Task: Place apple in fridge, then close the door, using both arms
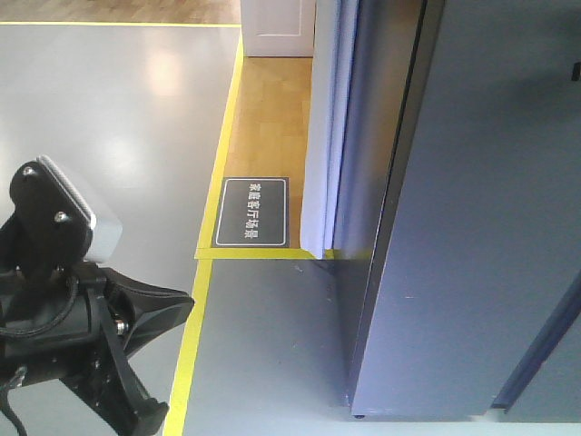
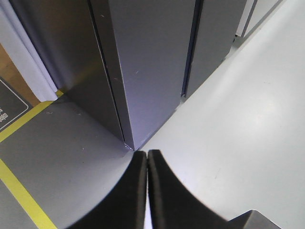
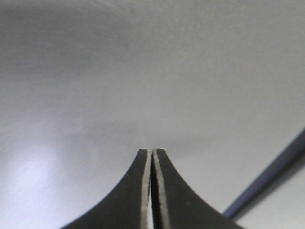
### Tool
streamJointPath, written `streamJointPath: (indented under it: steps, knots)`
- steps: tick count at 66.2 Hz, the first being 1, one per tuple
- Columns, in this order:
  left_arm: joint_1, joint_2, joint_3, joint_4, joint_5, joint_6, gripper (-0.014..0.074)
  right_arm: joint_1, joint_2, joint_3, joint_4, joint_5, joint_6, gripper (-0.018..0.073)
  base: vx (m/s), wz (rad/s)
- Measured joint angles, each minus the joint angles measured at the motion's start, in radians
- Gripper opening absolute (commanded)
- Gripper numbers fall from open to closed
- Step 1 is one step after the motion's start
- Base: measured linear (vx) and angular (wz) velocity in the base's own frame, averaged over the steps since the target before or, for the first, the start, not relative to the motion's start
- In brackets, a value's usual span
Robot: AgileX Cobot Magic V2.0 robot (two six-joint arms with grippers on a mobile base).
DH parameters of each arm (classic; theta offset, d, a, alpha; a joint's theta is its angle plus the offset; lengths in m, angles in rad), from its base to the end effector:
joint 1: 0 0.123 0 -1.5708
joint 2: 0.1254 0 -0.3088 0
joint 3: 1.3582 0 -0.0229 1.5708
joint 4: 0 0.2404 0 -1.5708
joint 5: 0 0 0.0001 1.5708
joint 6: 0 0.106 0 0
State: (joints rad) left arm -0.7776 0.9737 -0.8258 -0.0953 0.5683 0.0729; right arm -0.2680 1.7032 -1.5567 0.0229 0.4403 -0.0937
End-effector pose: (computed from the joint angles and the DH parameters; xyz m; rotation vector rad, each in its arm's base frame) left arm 0.1292 -0.1349 0.3442 0.8689 2.0658 -0.4906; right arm 0.3986 -0.1084 0.3793 0.1962 2.0670 -0.1991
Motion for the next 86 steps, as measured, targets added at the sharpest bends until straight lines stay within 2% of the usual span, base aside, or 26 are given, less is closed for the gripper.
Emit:
streamJointPath:
  steps: [22,32,43,59,69,73,78,86]
  knots:
    - [0.000,0.000,0.000,0.000,0.000,0.000,-0.0006,0.002,-0.140,0.006,0.096,0.245,-0.114,-0.0002,0.00,0.00]
    - [0.000,0.000,0.000,0.000,0.000,0.000,-0.0006,0.029,-0.252,0.098,0.114,0.289,-0.142,-0.0002,0.00,0.00]
    - [0.000,0.000,0.000,0.000,0.000,0.000,-0.0006,0.053,-0.379,0.248,0.072,0.310,-0.115,-0.0002,0.00,0.00]
    - [0.000,0.000,0.000,0.000,0.000,0.000,-0.0006,0.053,-0.574,0.475,-0.077,0.315,-0.019,-0.0002,0.00,0.00]
    - [0.000,0.000,0.000,0.000,0.000,0.000,-0.0006,0.060,-0.745,0.589,-0.089,0.317,-0.007,-0.0002,0.00,0.00]
    - [0.000,0.000,0.000,0.000,0.000,0.000,-0.0006,0.085,-0.820,0.629,-0.094,0.317,-0.007,-0.0002,0.00,0.00]
    - [0.000,0.000,0.000,0.000,0.000,0.000,-0.0006,0.152,-0.896,0.664,-0.097,0.338,-0.007,-0.0002,0.00,0.00]
    - [0.000,0.000,0.000,0.000,0.000,0.000,-0.0006,0.267,-1.005,0.710,-0.132,0.465,0.027,-0.0002,0.00,0.00]
